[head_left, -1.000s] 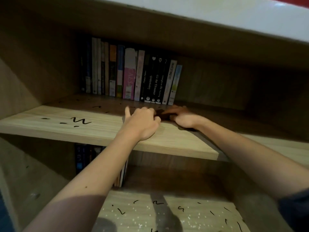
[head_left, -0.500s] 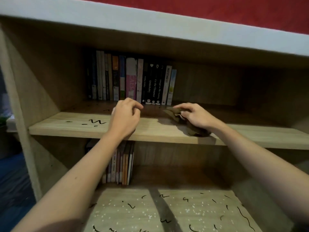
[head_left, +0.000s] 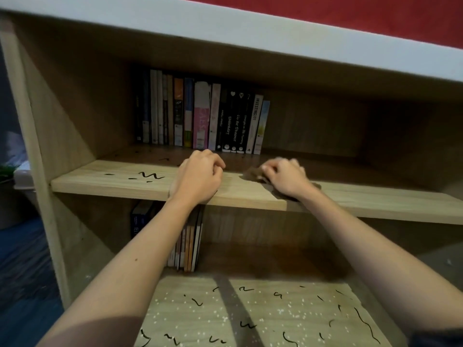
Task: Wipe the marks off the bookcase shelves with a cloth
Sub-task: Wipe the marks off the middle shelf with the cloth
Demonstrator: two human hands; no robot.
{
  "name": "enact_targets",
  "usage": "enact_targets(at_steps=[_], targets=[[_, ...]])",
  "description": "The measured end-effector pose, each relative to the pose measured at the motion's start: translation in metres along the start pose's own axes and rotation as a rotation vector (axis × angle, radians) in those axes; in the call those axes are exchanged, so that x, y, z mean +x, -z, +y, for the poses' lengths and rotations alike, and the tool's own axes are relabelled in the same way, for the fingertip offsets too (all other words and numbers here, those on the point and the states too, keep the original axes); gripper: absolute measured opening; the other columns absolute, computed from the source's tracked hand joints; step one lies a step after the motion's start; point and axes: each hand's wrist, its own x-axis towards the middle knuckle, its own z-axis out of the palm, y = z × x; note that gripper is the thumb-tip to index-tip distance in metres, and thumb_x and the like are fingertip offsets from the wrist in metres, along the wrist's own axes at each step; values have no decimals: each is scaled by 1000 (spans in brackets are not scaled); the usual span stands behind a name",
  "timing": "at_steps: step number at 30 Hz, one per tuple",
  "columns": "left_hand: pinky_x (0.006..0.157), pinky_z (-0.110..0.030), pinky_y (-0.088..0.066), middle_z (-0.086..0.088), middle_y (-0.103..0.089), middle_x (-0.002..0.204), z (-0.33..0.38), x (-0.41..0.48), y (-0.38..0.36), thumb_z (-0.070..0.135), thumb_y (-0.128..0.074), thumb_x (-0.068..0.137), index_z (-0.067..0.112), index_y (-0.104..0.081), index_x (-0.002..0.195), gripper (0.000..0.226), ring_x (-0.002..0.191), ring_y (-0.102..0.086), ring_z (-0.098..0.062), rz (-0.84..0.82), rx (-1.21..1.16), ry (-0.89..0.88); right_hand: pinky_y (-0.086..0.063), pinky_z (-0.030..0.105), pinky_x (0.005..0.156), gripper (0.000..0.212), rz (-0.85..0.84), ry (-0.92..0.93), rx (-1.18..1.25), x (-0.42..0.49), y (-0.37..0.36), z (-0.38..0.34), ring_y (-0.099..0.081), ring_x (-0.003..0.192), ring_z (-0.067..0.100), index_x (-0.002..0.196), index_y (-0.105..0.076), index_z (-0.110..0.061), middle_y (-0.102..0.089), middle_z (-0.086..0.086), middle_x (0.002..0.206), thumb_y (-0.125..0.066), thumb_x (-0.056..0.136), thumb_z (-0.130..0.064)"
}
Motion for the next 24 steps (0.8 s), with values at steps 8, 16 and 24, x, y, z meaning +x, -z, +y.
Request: enact_targets(at_steps=[8, 16, 24], targets=[[106, -43, -26, -5, -53, 131, 15, 36, -1, 36, -38, 97, 20, -55, 123, 35, 123, -45, -26, -369, 121, 155, -36, 45, 100, 29, -44, 29, 106, -3, 2, 17, -47, 115, 25, 114, -63, -22, -60, 2, 118, -43, 96, -31], [108, -42, -27, -10, -27, 151, 38, 85, -21, 63, -50, 83, 11, -29, 145, 83, 137, -29, -29, -940, 245, 325, -40, 33, 91, 34, -340, -133, -31, 63, -5, 47, -54, 104, 25, 122, -55, -9, -57, 11, 118, -37, 99, -25], [112, -41, -16, -6, -18, 155, 26, 105, -32, 57, -44, 88, 14, -20, 148, 77, 142, -16, -26, -1124, 261, 346, -23, 42, 111, 38, -387, -101, -152, 162, -44, 53, -40, 127, 29, 130, -48, -9, -44, 12, 139, -33, 99, -24]])
